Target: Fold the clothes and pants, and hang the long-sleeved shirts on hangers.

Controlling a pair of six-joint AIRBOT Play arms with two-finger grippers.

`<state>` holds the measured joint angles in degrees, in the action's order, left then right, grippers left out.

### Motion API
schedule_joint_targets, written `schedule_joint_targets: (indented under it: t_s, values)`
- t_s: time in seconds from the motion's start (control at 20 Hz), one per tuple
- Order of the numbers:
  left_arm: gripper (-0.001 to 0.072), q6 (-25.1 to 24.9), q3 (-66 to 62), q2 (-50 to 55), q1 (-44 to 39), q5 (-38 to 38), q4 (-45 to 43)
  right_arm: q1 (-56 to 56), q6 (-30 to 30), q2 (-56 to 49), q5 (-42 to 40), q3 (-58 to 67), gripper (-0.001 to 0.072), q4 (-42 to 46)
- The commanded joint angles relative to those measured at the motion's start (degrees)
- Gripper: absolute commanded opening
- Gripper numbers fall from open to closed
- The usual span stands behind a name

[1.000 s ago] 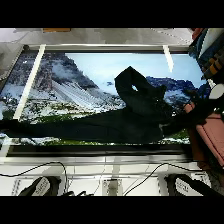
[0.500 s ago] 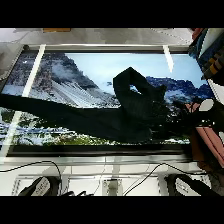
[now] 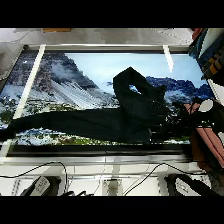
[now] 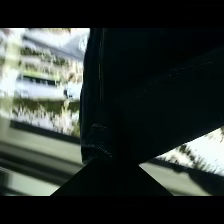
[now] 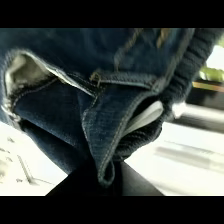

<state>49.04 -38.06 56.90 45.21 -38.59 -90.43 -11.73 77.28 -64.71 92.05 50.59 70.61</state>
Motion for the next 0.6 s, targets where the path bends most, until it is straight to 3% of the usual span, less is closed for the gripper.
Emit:
schedule_joint_targets:
  t_s: [0.0, 0.25, 0.55]
  values:
    - [0.0016, -4.52, 3.78, -0.04, 4.39, 6.84, -5.73, -0.02, 0.02, 0.07, 5.46, 0.0, 0.0015, 5.99]
    - [0.0017, -4.48, 3.78, 0.13, 4.76, 23.26, -3.37, -0.02, 0.04, 0.07, 10.23, 0.0, 0.0015, 11.76]
    - [0.0017, -4.5, 3.82, 5.42, 4.79, 23.74, -3.45, -0.02, 0.26, 0.07, 10.6, 0.0, 0.0015, 12.5]
